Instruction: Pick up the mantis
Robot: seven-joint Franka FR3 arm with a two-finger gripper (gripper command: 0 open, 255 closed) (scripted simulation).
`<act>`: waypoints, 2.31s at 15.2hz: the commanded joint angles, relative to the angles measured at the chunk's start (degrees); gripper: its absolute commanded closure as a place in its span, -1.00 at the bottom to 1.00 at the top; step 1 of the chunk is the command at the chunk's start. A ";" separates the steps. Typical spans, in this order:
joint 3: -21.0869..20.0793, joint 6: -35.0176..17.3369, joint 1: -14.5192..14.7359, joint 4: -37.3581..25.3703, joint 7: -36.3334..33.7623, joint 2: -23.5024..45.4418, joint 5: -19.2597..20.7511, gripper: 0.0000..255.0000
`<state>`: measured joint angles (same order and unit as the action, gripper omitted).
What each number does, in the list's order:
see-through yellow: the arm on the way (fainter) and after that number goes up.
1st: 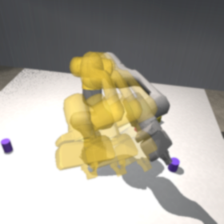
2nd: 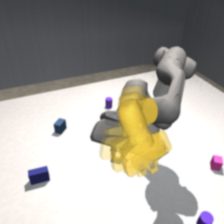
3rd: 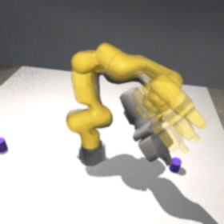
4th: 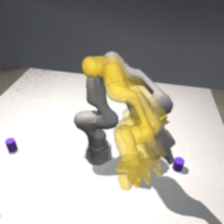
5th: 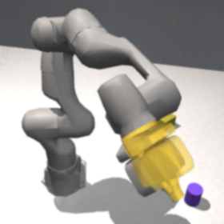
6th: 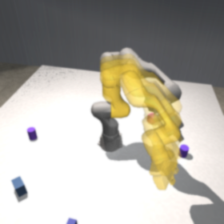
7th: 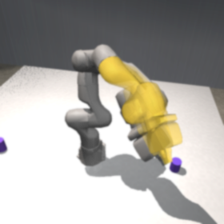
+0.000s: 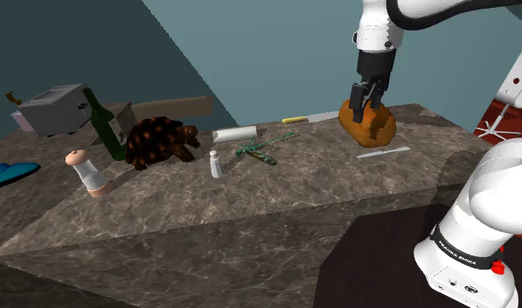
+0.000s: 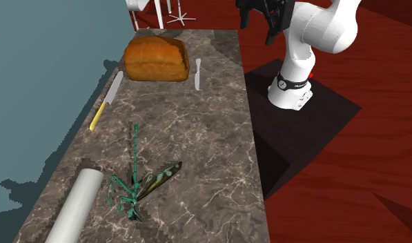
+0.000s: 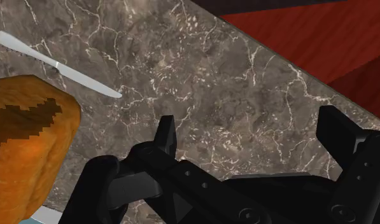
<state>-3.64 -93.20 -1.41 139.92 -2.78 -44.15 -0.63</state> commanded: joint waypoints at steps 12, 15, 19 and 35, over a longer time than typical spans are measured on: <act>-3.67 -19.28 -0.23 -3.82 -3.90 22.07 0.71 -1.00; -4.55 -23.38 -0.41 -6.57 -5.25 28.70 1.66 -1.00; -5.50 -27.83 -0.56 -11.32 -7.29 37.68 3.49 -1.00; -5.09 -34.19 2.15 -37.71 -13.87 70.09 11.64 -1.00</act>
<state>-8.81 -127.43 0.64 103.19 -16.57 25.04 10.86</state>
